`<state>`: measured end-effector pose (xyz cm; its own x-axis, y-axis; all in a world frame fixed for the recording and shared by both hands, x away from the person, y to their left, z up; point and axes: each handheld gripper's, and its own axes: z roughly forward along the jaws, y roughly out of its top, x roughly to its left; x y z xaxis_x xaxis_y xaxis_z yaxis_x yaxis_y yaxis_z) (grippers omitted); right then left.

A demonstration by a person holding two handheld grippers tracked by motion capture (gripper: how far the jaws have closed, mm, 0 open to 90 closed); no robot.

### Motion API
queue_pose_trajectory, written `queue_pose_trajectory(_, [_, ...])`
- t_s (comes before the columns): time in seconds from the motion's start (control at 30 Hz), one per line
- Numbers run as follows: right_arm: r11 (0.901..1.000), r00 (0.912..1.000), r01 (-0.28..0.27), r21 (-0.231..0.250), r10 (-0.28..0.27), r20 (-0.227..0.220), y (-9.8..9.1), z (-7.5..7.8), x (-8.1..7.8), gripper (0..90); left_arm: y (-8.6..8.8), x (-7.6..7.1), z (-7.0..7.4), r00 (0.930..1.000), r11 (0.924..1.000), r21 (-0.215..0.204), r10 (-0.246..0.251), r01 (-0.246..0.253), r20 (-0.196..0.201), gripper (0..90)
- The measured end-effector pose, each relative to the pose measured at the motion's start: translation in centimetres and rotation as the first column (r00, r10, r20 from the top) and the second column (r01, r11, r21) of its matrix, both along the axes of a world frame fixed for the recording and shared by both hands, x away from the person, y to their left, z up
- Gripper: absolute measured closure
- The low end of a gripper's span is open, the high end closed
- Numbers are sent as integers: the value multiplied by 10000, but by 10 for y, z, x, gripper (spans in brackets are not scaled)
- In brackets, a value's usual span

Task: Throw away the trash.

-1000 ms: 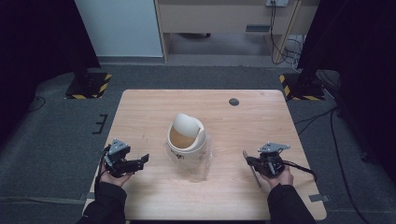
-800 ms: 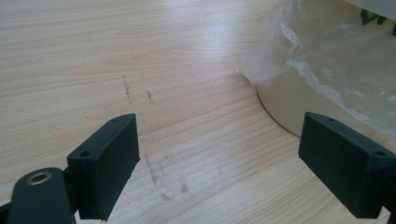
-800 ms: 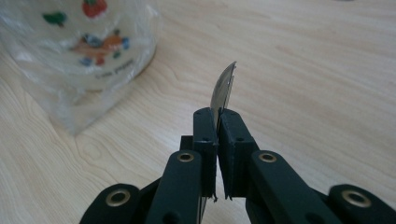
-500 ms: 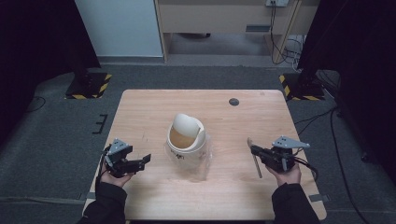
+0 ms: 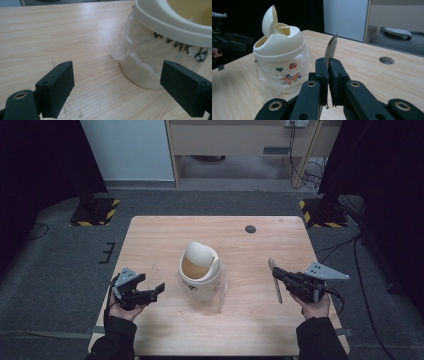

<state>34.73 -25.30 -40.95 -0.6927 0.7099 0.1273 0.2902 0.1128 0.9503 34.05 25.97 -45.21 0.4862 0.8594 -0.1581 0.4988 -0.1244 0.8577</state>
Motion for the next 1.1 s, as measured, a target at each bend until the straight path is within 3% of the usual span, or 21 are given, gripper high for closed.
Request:
queue_pose_trajectory(0.23, [9995,9990,-159,255,148,419,1,11,-2,863,-4,-7,14,9979,9991,-362,-182,204,617,114])
queue_pose_trajectory(0.37, [9986,9975,-367,380,343,614,2,16,-3,863,-9,-12,24,9933,9974,-570,-377,441,1089,114])
queue_pose_trajectory(0.53, [9972,9948,-601,445,562,850,5,23,-4,862,-18,-15,40,9832,9947,-684,-641,768,1712,114])
queue_pose_trajectory(0.8, [9897,9870,-1088,935,963,1288,9,42,-3,862,-31,-16,64,9680,9881,-1029,-876,1144,2351,115])
queue_pose_trajectory(1.1, [9768,9715,-1811,1140,1597,1751,26,59,-3,862,-59,-13,90,9461,9693,-1523,-1430,1933,2906,127])
